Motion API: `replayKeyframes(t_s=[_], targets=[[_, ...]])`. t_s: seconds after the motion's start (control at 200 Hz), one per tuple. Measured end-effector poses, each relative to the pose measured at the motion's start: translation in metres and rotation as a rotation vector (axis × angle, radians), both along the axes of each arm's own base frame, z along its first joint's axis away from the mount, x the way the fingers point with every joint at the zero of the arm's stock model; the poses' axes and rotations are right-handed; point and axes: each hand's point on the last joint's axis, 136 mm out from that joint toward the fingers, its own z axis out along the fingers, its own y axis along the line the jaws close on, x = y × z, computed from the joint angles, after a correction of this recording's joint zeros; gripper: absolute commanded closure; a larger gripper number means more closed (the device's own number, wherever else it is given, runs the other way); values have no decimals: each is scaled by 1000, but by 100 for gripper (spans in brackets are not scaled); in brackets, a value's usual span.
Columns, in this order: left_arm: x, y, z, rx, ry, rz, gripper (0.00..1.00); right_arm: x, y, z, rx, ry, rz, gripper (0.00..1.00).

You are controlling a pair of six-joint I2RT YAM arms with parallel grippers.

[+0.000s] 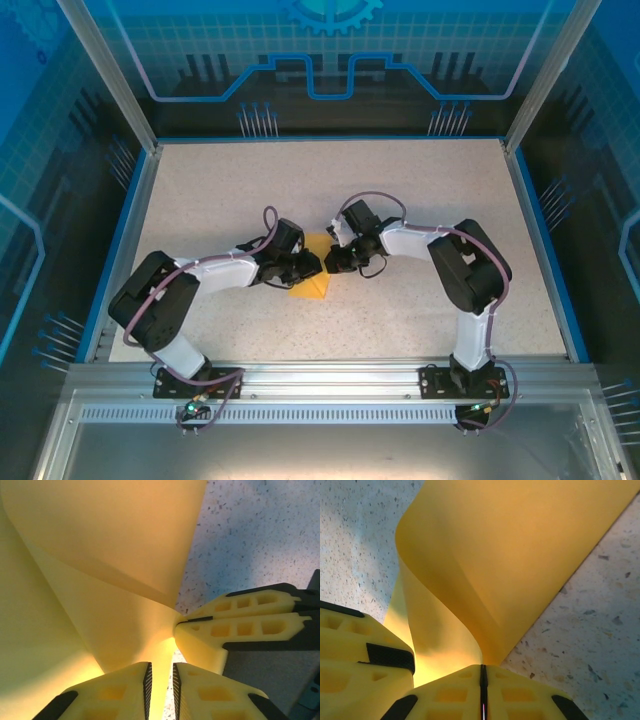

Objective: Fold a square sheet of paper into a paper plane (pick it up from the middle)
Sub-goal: Fold the triangle a second time at the center of the table.

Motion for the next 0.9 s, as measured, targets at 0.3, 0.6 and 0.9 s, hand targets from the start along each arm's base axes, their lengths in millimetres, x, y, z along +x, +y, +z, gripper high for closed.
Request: replayKeyframes(t_s=[0.3,0.6,0.9], targets=[[-2,2,-12,19,29,0,81,2,1,-4,-7,10,0,87],[-3,2,-15,23,34,0,82,8,5,0,2,-2,1,87],[-3,2,-15,24,36,0,80,11,8,-3,2,1,5,92]])
